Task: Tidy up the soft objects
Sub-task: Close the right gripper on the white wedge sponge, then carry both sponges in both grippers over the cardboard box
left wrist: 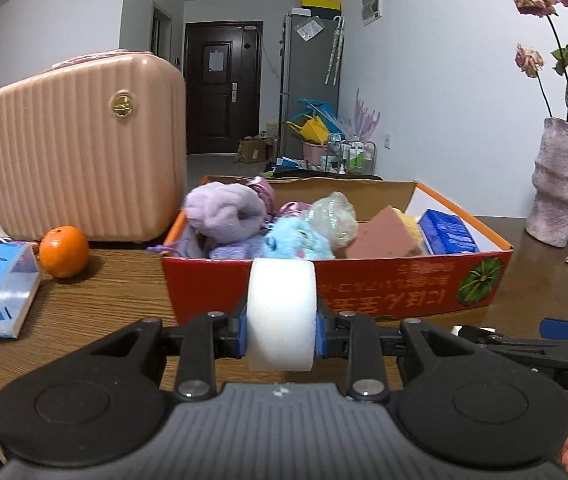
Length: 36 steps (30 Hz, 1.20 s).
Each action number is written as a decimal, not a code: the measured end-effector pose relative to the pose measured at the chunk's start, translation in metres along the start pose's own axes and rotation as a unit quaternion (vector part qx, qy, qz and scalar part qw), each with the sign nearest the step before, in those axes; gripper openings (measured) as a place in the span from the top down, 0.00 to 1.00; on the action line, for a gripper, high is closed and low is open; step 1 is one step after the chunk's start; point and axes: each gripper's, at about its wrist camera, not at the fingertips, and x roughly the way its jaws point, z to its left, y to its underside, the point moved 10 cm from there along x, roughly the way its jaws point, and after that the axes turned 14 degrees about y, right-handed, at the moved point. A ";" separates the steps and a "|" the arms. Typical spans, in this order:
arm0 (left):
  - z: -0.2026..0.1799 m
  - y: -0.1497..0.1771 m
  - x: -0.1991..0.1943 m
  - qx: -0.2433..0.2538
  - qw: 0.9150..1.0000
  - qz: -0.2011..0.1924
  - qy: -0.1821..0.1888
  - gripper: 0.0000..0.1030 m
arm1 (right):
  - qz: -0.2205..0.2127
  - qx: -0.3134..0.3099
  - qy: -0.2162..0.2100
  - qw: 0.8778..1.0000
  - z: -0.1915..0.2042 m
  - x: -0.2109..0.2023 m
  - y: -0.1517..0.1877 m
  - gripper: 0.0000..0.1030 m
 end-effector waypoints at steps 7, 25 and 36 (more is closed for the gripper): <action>0.014 -0.002 -0.004 0.000 1.000 -0.003 -0.005 0.71 | 0.018 -0.002 0.006 1.000 0.012 0.007 0.003 0.28; 0.016 -0.003 -0.006 0.005 1.000 -0.008 -0.005 0.71 | 0.012 -0.019 -0.018 1.000 0.019 -0.002 0.005 0.66; 0.015 -0.005 -0.008 0.004 1.000 -0.013 -0.003 0.71 | -0.040 -0.014 -0.039 0.998 0.021 -0.025 -0.007 0.66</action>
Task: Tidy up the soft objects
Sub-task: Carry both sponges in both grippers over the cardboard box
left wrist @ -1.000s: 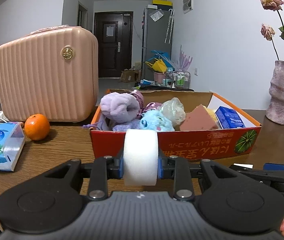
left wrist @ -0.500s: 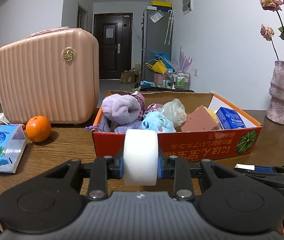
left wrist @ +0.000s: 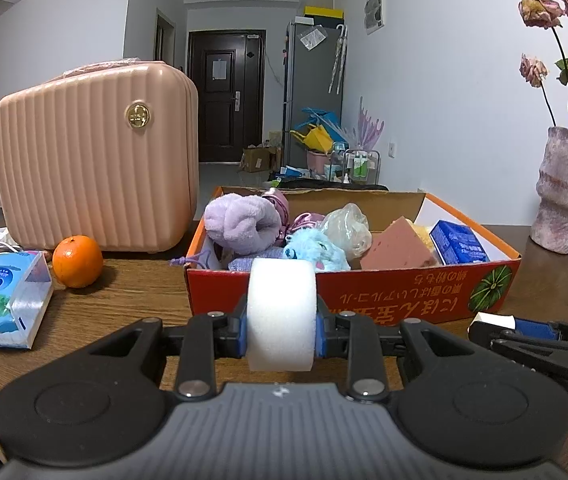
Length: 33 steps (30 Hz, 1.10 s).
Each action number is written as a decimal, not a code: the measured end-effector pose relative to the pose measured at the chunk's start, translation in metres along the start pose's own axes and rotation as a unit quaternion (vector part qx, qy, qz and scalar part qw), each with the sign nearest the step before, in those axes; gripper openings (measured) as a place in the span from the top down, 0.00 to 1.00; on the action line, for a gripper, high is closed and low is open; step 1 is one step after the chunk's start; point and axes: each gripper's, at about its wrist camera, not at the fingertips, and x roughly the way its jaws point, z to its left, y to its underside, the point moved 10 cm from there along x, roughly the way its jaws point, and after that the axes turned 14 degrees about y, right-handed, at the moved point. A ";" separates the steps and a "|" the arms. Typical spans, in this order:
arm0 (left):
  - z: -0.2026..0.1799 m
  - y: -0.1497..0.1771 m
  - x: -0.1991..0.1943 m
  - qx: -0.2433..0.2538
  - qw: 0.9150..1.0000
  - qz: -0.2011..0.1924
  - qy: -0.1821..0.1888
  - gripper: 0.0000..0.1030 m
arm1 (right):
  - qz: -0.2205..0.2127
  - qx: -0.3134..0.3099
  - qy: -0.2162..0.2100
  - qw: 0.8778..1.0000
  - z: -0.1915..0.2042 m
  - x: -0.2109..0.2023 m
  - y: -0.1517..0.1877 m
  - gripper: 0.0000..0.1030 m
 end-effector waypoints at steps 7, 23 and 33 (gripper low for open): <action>-0.002 -0.009 -0.009 0.000 1.000 -0.019 0.004 0.71 | -0.047 0.003 -0.008 0.999 0.002 -0.016 -0.014 0.67; -0.007 -0.031 -0.017 0.010 0.998 -0.060 -0.006 0.71 | -0.112 0.014 -0.012 0.994 0.004 -0.021 -0.046 0.67; -0.007 -0.045 0.001 0.003 0.997 -0.071 -0.006 0.71 | -0.129 0.018 -0.010 0.991 0.010 -0.003 -0.065 0.67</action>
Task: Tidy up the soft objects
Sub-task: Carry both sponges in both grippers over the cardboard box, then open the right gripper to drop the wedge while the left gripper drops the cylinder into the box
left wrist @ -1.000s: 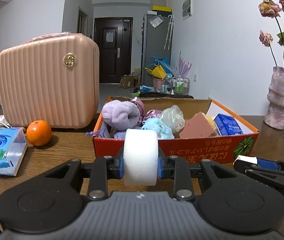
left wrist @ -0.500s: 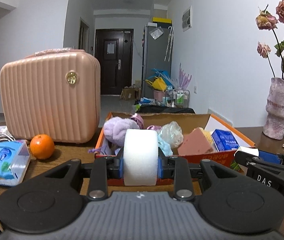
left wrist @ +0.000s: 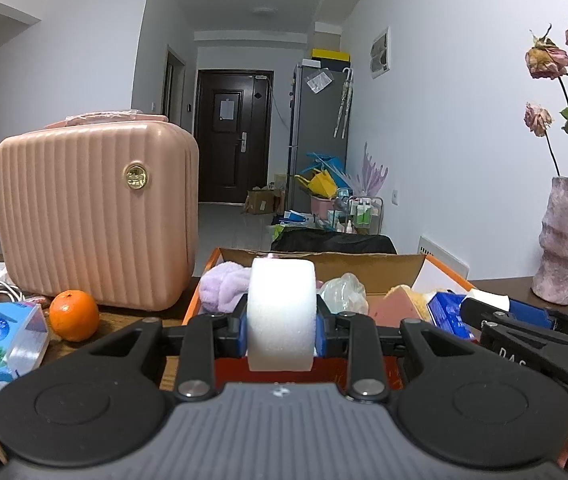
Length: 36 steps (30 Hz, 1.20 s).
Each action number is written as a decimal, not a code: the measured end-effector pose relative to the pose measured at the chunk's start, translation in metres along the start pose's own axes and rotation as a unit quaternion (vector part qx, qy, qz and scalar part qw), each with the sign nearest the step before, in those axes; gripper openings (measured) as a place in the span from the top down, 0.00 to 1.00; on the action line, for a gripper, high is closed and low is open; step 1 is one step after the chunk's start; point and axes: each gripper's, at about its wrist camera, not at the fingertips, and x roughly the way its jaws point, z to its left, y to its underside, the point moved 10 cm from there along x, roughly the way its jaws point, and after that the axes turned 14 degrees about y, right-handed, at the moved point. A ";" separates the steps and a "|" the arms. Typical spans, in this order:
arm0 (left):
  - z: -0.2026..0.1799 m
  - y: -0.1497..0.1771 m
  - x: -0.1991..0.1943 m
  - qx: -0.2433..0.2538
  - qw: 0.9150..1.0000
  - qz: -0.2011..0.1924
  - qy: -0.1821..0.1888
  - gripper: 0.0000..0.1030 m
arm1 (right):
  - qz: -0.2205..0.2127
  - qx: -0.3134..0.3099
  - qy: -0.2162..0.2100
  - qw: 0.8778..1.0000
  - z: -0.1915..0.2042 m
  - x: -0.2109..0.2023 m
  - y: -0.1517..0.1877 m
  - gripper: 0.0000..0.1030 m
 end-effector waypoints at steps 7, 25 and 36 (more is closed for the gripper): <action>0.003 -0.006 0.021 -0.004 1.000 -0.004 -0.005 0.71 | -0.006 0.008 0.004 1.000 0.002 0.023 -0.009 0.67; 0.019 -0.016 0.082 -0.016 0.999 -0.005 -0.028 0.71 | -0.023 -0.011 0.009 1.000 0.021 0.081 -0.024 0.67; 0.027 -0.013 0.110 -0.010 0.999 0.004 -0.041 0.71 | -0.021 -0.029 0.006 0.999 0.030 0.104 -0.024 0.66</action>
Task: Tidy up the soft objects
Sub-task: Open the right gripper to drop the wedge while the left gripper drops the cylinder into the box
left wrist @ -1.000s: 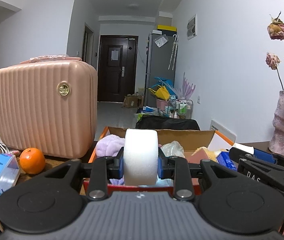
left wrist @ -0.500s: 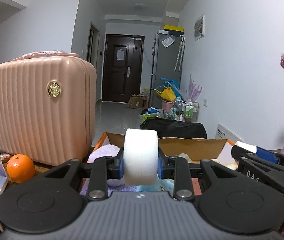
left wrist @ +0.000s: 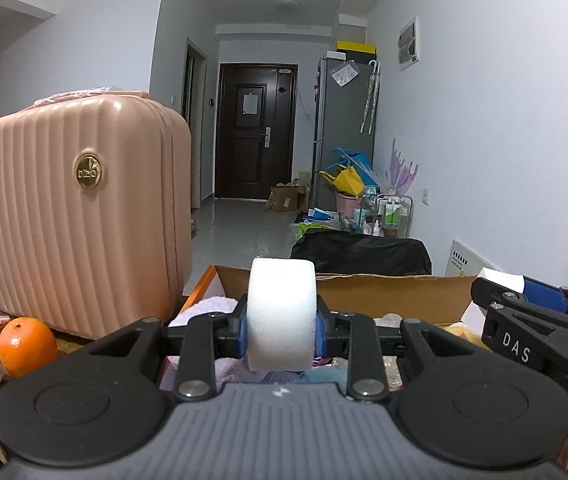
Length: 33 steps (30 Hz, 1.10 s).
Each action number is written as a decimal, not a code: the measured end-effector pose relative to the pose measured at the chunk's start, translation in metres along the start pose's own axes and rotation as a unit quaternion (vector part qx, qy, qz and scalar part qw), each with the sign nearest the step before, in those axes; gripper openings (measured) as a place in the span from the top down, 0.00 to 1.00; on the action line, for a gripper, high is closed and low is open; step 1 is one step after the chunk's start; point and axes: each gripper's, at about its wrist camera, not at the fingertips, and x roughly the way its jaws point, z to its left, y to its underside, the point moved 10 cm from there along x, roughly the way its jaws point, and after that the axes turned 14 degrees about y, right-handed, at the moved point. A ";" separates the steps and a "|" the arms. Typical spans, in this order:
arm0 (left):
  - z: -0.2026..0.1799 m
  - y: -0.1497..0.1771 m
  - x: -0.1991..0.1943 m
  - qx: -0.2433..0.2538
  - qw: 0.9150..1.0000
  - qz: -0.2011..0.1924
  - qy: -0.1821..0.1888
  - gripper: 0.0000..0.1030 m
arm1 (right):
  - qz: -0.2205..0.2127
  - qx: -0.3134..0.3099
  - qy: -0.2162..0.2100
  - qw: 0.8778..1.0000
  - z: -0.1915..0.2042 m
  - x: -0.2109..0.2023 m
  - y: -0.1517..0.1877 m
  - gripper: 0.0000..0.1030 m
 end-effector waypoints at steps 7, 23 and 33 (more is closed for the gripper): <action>0.002 0.003 0.003 0.003 1.000 0.001 -0.013 0.65 | 0.018 0.003 0.003 1.000 -0.004 0.005 0.005 0.62; 0.017 -0.001 -0.013 -0.016 0.996 -0.038 -0.079 0.00 | 0.003 0.021 0.018 1.000 -0.021 -0.004 0.005 0.00; 0.018 0.004 -0.032 -0.006 0.997 -0.033 -0.072 0.00 | -0.016 0.016 0.027 0.999 -0.034 -0.027 0.008 0.00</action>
